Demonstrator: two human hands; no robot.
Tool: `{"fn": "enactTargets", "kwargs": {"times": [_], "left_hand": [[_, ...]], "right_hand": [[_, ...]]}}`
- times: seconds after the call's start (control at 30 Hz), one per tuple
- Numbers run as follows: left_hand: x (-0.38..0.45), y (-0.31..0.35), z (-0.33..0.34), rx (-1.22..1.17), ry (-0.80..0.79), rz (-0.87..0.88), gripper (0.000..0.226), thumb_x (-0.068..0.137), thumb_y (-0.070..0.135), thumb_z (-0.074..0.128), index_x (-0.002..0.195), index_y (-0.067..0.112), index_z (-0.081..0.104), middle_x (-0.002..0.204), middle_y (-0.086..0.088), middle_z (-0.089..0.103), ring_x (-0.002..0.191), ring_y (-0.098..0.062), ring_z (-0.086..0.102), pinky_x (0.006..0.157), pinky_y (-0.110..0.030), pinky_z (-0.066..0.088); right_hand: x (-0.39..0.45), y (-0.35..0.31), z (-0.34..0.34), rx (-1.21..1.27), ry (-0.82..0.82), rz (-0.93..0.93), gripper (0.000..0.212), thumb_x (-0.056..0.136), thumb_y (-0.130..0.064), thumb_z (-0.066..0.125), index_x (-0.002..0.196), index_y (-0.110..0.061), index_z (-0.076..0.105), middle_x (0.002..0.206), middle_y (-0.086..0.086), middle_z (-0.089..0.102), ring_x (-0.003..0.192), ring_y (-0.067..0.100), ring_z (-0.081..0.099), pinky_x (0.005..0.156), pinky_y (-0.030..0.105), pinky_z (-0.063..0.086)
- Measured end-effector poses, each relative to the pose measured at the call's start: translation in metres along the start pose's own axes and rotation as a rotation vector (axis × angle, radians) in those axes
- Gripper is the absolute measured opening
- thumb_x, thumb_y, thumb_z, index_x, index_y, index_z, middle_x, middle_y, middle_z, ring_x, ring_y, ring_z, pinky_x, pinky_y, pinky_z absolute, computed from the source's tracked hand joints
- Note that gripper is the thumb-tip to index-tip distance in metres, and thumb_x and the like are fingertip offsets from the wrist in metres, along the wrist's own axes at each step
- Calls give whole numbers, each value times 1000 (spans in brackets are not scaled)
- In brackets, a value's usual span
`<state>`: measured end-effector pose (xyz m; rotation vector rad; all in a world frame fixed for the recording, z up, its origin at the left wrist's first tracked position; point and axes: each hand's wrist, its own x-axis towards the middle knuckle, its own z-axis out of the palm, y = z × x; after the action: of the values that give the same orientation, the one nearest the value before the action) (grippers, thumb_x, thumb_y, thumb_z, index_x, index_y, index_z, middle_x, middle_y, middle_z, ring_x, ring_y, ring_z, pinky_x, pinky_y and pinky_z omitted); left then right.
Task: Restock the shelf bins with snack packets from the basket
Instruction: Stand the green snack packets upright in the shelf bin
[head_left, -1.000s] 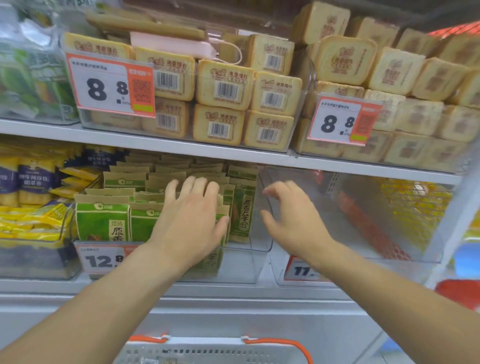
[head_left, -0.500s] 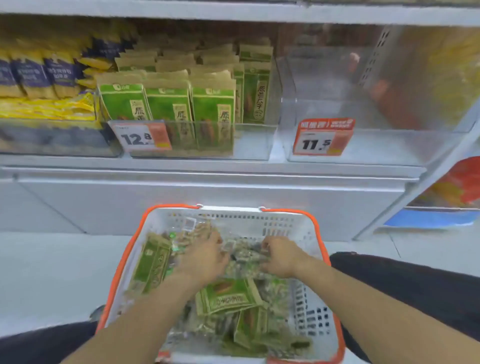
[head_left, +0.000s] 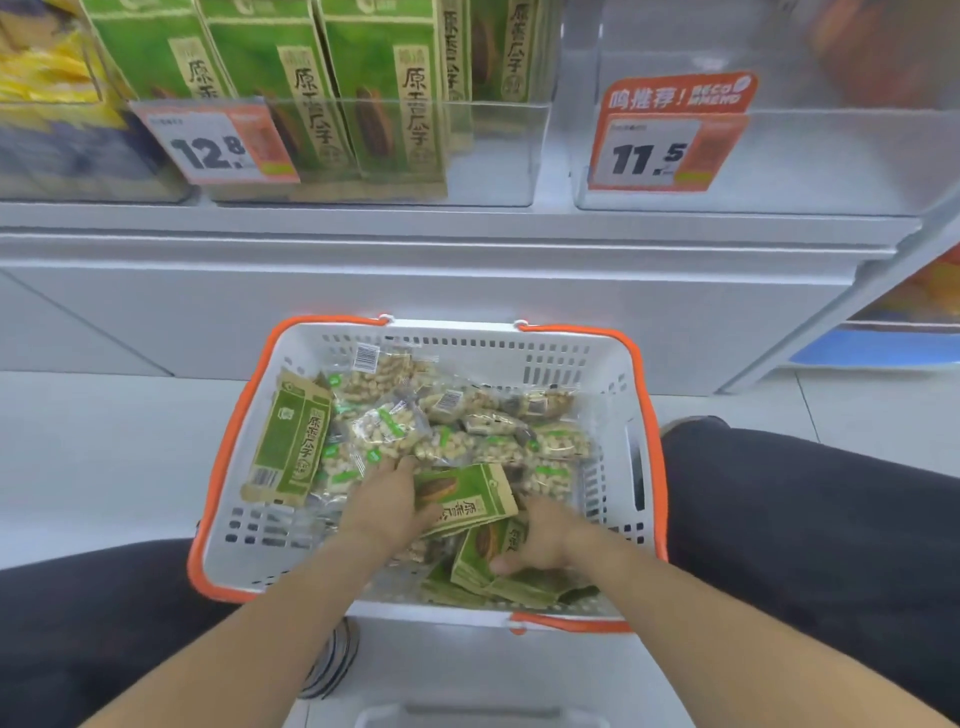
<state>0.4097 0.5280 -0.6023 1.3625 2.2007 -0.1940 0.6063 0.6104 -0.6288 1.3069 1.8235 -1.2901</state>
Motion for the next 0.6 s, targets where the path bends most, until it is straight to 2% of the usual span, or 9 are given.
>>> {"fn": "enactTargets", "kwargs": {"times": [0.1, 0.17, 0.23, 0.27, 0.33, 0.43, 0.53, 0.6], "left_hand": [[1, 2, -5, 52, -100, -42, 65, 73, 70, 69, 114, 19, 60, 107, 2, 65, 102, -16, 60, 92, -34, 54], [-1, 2, -12, -87, -173, -107, 59, 68, 64, 77, 99, 15, 63, 91, 3, 68, 82, -12, 65, 75, -30, 58], [-1, 1, -23, -190, -226, -144, 55, 68, 55, 81, 93, 10, 63, 85, 2, 67, 73, -10, 63, 61, -24, 51], [-2, 1, -28, -200, -241, -144, 55, 70, 54, 81, 93, 7, 64, 84, 1, 67, 73, -12, 62, 59, -22, 47], [-5, 1, -39, -217, -240, -142, 56, 72, 53, 81, 95, 4, 68, 87, -4, 70, 80, -16, 66, 64, -25, 48], [-8, 1, -47, -286, -255, -155, 52, 75, 47, 81, 104, 7, 66, 103, -6, 69, 96, -21, 65, 84, -32, 51], [-13, -1, -50, -367, -343, -167, 52, 82, 39, 77, 116, 7, 55, 111, -3, 62, 101, -20, 59, 84, -33, 48], [-17, -2, -55, -331, -390, -152, 50, 85, 40, 74, 117, 7, 55, 109, -4, 63, 100, -19, 60, 87, -34, 51]], "right_hand": [[-1, 1, 2, -11, 8, 7, 98, 60, -57, 87, 142, -25, 45, 142, 0, 55, 128, 25, 52, 112, 44, 38], [0, 1, 2, 39, 4, 8, 114, 60, -52, 89, 153, -22, 29, 154, 1, 42, 139, 28, 41, 117, 45, 32], [2, -2, -1, 123, -17, 17, 123, 61, -43, 92, 158, -21, 19, 159, 1, 33, 145, 29, 33, 120, 46, 26], [2, -3, -2, 138, -35, 18, 119, 61, -41, 92, 156, -22, 24, 158, 2, 36, 143, 28, 36, 119, 44, 28], [2, -7, -2, 85, -73, 20, 107, 60, -48, 91, 150, -24, 39, 151, 1, 46, 137, 26, 44, 116, 41, 32], [1, -13, -1, 57, -38, 6, 103, 57, -55, 90, 144, -22, 45, 147, 0, 49, 134, 25, 45, 113, 40, 35], [-1, -18, 1, 111, -51, 27, 102, 59, -50, 91, 142, -18, 41, 143, 1, 52, 131, 24, 47, 111, 39, 37], [-1, -20, 4, 119, -36, 36, 117, 50, -52, 94, 144, -15, 35, 145, 4, 49, 133, 27, 46, 112, 43, 37]]}}
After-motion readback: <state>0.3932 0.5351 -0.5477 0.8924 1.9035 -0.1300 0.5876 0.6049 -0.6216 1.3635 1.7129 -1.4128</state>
